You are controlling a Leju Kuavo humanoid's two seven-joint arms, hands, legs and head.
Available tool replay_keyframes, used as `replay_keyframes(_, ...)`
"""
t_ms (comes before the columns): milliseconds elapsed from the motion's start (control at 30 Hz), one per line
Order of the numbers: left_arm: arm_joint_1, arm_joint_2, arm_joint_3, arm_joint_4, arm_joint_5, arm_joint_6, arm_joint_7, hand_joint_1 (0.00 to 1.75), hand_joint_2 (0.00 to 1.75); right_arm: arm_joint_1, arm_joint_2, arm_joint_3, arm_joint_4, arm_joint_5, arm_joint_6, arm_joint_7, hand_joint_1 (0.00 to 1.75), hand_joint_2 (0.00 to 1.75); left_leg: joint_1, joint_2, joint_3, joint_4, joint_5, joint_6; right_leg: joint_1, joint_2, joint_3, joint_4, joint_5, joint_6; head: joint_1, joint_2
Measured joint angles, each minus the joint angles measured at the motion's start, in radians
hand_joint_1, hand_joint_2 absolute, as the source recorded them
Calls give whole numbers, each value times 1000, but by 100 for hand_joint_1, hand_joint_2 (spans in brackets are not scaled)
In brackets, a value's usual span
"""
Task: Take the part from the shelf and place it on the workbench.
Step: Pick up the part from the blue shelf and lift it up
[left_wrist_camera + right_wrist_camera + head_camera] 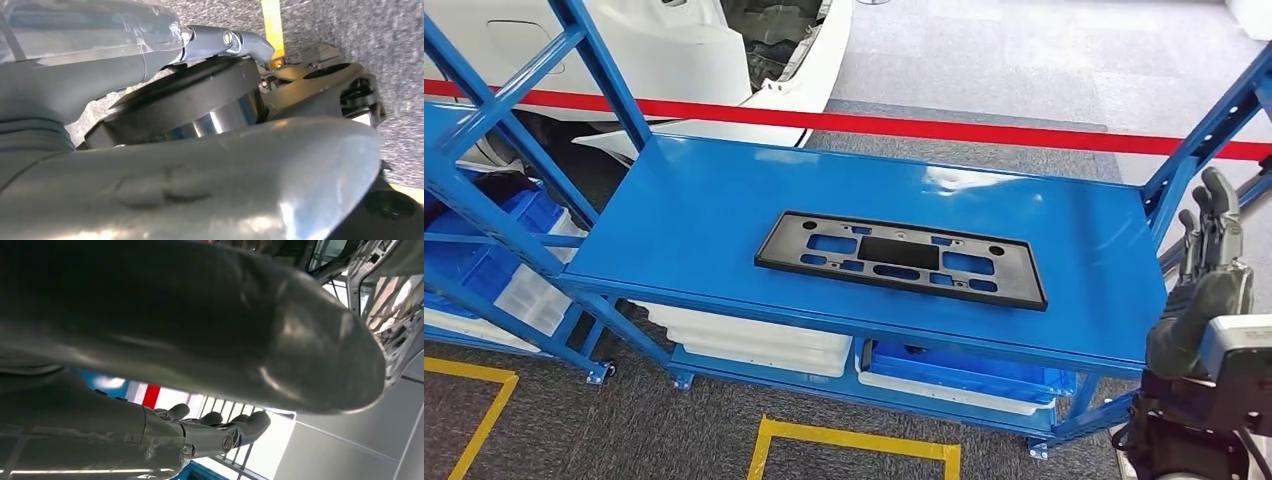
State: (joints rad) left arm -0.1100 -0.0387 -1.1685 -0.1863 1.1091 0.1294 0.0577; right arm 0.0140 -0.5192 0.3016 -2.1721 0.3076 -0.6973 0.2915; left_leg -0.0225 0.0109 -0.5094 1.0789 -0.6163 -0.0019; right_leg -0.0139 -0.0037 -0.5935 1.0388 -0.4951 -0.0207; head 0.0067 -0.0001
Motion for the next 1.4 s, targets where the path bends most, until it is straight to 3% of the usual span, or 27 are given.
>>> replay_keyframes(67,-4,0,0,0,0,0,-1,0,0,-2,0,1,0,-2,0,1,0,0,3,-5,-71,132,-49,-10,0,5,11,-2,-7,-7,-12,0)
replay_keyframes(100,-6,0,0,0,0,0,-2,0,0,-3,0,2,0,-3,0,2,0,0,4,-5,-107,189,-61,-13,0,9,16,-2,-12,-8,-16,0)
replay_keyframes(133,-7,0,0,0,0,0,-3,0,0,-3,0,2,0,-4,0,3,0,0,5,-5,-130,216,-53,-15,-1,14,23,-2,-17,-8,-18,0)
replay_keyframes(167,-8,0,0,0,0,0,-4,0,0,-3,0,2,0,-5,0,3,0,0,5,-5,-136,204,-23,-15,-1,20,32,-1,-23,-7,-21,0)
replay_keyframes(233,-8,0,0,0,0,0,-4,0,0,-6,0,3,0,-5,0,4,0,0,7,-14,-107,95,69,-12,-1,34,53,-2,-37,-2,-28,0)
replay_keyframes(300,-7,0,0,0,0,0,-4,0,0,-8,0,3,0,-5,0,4,0,0,9,-33,-79,9,120,-6,0,42,65,-3,-47,2,-32,0)
replay_keyframes(367,-7,0,0,1,0,0,-4,0,0,-9,0,3,0,-5,0,4,0,0,10,-44,-75,-1,120,-3,1,44,67,-4,-49,4,-33,0)
replay_keyframes(600,-6,0,0,1,0,0,-4,0,0,-13,0,4,0,-4,0,4,0,0,9,-46,-74,-11,123,-1,2,48,66,-1,-51,7,-34,0)
replay_keyframes(733,-7,0,0,0,-1,-1,-5,0,0,-14,0,4,0,4,0,10,0,0,5,-44,-62,-42,106,15,-1,56,59,-4,-50,20,-35,0)
replay_keyframes(767,-7,0,0,0,-1,-1,-6,0,0,-15,0,4,0,10,0,14,0,44,7,-40,-54,-51,105,23,-2,47,44,25,-66,28,-30,0)
replay_keyframes(800,-6,-1,-1,0,-1,-1,-6,0,0,-15,-1,4,0,16,0,19,0,87,9,-35,-39,-59,99,31,-4,36,4,76,-66,37,-19,0)
replay_keyframes(867,-1,-2,-1,0,-1,-1,-7,0,0,-16,-2,5,0,21,0,28,0,175,15,-25,-1,-72,79,38,-6,9,-51,118,-29,49,5,0)
replay_keyframes(900,0,-2,-1,0,-1,-1,-7,0,0,-15,-2,5,0,22,0,31,0,175,13,-24,11,-71,66,34,-5,5,-59,97,5,49,11,0)
replay_keyframes(933,1,-2,-1,1,-2,-1,-7,0,0,-15,-2,6,1,21,0,33,0,175,11,-24,15,-69,58,29,-4,3,-40,50,21,45,14,0)
replay_keyframes(1000,1,-2,-1,2,-2,-1,-7,0,0,-14,-2,6,1,21,0,36,0,175,8,-23,16,-70,50,19,1,3,-26,22,12,34,13,0)
replay_keyframes(1100,1,-1,-2,2,-1,-1,-8,0,0,-14,-3,7,1,25,0,42,0,175,7,-21,19,-57,31,5,-5,7,-18,14,4,18,2,0)
replay_keyframes(1167,-1,0,-2,2,0,-1,-9,0,0,-16,-4,8,1,37,0,54,0,175,7,-21,-20,27,-11,-6,-7,5,-9,10,0,8,-10,0)
replay_keyframes(1233,-5,0,-3,2,3,0,-13,0,0,-17,-4,12,1,51,0,76,0,175,6,-21,-95,162,-59,-10,-5,2,-1,10,-8,1,-21,0)
replay_keyframes(1267,-7,0,-4,2,6,0,-14,0,0,-18,-5,16,2,58,0,90,0,175,5,-21,-126,208,-63,-10,-4,3,5,10,-12,-1,-24,0)
replay_keyframes(1300,-8,0,-4,2,9,1,-16,0,0,-20,-6,21,2,66,0,108,0,175,5,-21,-142,222,-48,-9,-2,4,11,10,-16,-2,-27,0)
replay_keyframes(1333,-8,0,-4,2,13,2,-17,0,0,-23,-7,27,4,75,1,128,0,175,5,-21,-140,196,-12,-5,-1,6,19,10,-22,-1,-30,0)
replay_keyframes(1400,-8,0,-4,2,19,4,-15,0,0,-32,-15,41,7,99,15,177,0,175,4,-22,-104,77,76,6,2,10,35,10,-32,1,-38,0)
